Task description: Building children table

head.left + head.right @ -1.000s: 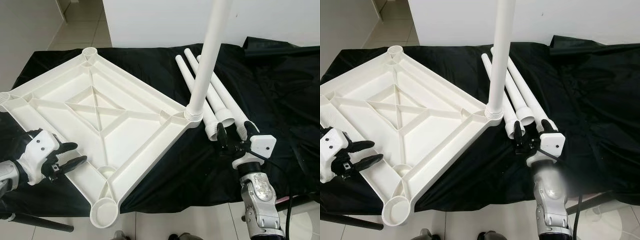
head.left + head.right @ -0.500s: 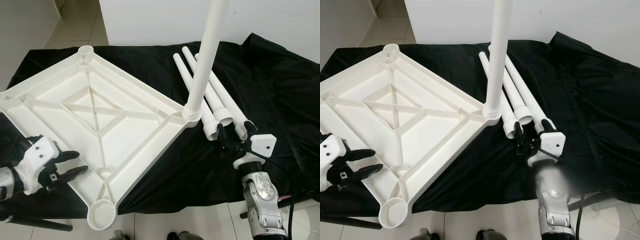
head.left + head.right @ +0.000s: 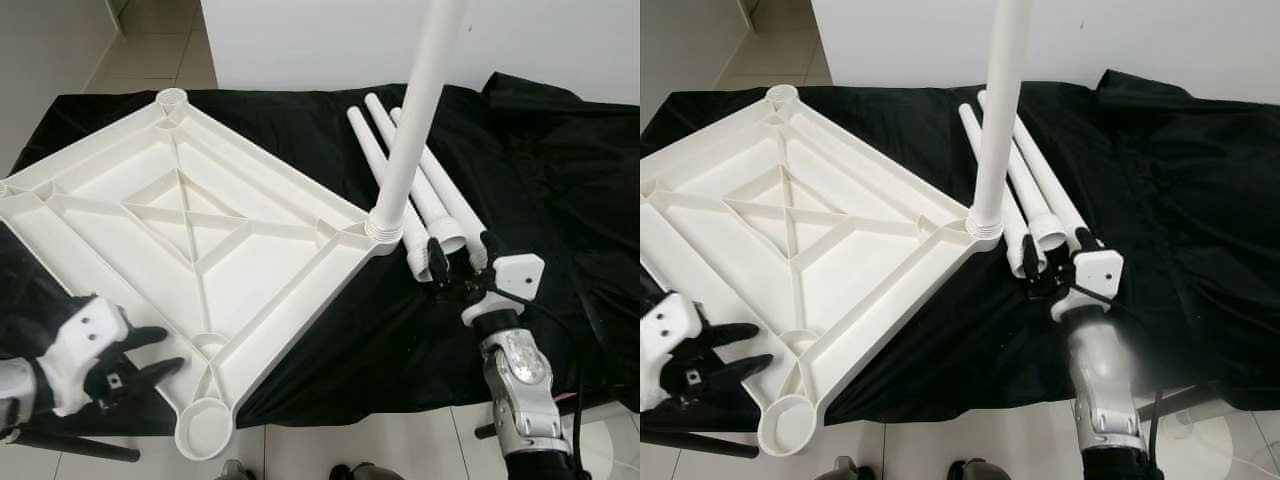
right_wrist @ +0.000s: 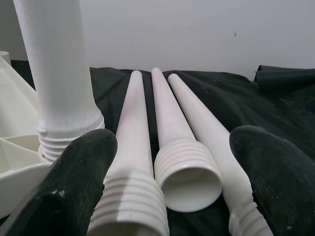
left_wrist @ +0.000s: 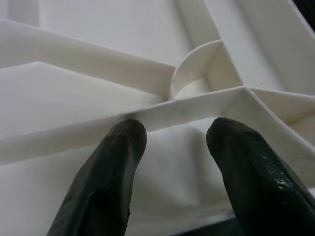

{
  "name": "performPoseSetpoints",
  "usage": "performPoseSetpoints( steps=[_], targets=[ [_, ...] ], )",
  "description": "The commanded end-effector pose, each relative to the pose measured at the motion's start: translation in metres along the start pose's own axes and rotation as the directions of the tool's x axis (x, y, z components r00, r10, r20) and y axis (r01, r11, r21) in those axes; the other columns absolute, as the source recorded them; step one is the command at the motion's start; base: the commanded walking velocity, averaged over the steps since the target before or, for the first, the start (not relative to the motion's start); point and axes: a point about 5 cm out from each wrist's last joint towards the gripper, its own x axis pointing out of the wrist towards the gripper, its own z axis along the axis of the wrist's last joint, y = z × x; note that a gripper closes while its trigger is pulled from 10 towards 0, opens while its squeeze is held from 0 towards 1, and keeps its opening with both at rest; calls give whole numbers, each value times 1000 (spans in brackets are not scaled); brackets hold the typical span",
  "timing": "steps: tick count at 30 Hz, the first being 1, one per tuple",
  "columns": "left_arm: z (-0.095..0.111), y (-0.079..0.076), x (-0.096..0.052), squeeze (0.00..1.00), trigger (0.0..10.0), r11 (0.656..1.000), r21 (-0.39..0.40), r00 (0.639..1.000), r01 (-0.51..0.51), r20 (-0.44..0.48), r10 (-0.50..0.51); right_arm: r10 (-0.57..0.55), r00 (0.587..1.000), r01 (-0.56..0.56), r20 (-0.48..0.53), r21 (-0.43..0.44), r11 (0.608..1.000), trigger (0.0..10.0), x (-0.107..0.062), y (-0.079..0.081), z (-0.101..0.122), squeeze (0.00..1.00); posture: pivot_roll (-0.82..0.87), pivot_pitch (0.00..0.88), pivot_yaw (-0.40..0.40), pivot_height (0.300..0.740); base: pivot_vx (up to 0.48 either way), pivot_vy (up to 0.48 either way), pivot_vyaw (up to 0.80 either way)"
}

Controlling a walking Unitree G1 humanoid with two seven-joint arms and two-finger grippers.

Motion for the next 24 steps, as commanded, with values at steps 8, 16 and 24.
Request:
performPoseSetpoints(
  steps=[8, 16, 24],
  targets=[
    [3, -3, 38, 0, 10000, 999, -2, 995, -54, 87, 54, 2, 999, 0, -39, 44, 999, 10000, -2, 13, -10, 0, 26, 124, -10, 740, 0, 0, 0],
    [26, 13, 56, 0, 10000, 987, -14, 966, -157, 203, 157, 10, 999, -6, -42, 83, 997, 10000, -2, 23, -12, 0, 16, 128, 5, 740, 0, 0, 0],
    [39, 21, 69, 0, 10000, 976, -45, 938, -214, 271, 218, -27, 999, 29, -21, 86, 996, 10000, 3, 22, -7, 0, 7, 138, 13, 740, 0, 0, 0]
  ],
)
